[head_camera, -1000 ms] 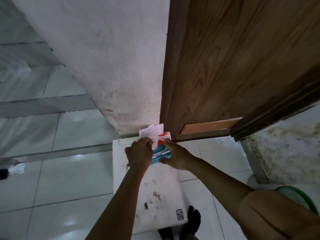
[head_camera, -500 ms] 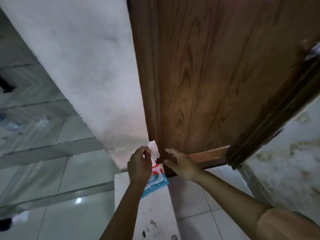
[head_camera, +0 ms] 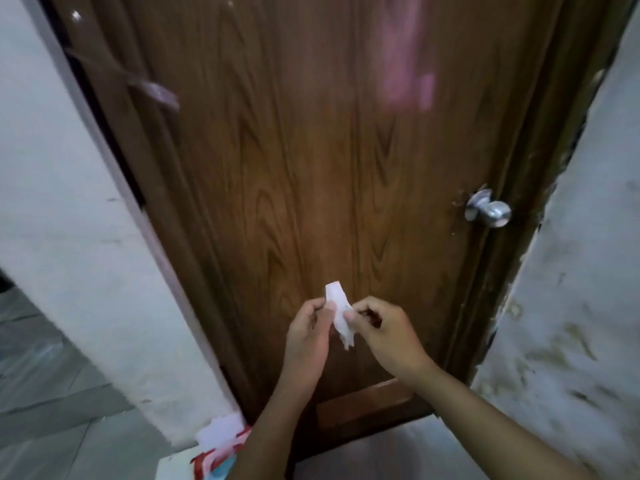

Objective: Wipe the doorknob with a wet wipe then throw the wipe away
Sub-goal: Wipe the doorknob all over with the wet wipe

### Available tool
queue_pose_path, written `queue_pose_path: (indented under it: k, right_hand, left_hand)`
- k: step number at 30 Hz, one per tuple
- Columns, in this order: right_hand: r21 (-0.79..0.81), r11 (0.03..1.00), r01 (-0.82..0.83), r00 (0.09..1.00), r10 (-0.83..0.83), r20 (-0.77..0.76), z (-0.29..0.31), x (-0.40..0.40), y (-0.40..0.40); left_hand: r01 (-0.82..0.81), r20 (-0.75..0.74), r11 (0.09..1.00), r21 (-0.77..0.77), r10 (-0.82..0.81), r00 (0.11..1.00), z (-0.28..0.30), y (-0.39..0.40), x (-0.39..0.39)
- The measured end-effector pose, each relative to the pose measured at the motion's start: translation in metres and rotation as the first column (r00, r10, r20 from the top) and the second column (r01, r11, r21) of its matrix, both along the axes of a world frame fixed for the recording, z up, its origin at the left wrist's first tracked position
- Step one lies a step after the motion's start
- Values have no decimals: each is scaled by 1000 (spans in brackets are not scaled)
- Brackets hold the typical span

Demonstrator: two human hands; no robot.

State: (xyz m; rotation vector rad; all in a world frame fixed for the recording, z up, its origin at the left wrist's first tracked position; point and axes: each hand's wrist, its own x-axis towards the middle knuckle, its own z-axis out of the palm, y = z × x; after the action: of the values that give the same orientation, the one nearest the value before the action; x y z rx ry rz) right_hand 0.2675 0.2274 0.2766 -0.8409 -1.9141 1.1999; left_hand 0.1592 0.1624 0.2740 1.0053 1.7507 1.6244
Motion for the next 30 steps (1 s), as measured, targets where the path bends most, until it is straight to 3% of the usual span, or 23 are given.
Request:
queue_pose_path:
  k: [5,9,15,19,22,26,30]
  right_hand:
    - [0,1000,-19,997,19,-71,20,62,30]
    - [-91,995,-32,989,18,-148,20,100,52]
    - [-163,986,30,981,-60,-184,19,129,75]
    - [-204,977,66,974,-107,-198,17,137,83]
    - [-231,969,88,966,-140,-219,19,142,89]
    - [-300,949,95,952,-175,-252,20,147,96]
    - [-286,941,178,934,-254,-253,22,150,104]
  left_hand:
    - [88,6,992,89,-89,996,18,33,59]
    - [111,122,991,69,-119,985,23,52,87]
    - [169,148,985,35,-172,974,34,73,118]
    - [242,299,969,55,-248,921,39,83,127]
    - [263,215,964,28,-263,941,36,93,132]
    - [185,212,982,40,-189,959,35,105,131]
    - [224,183,975,-5,-219,958,39,122,127]
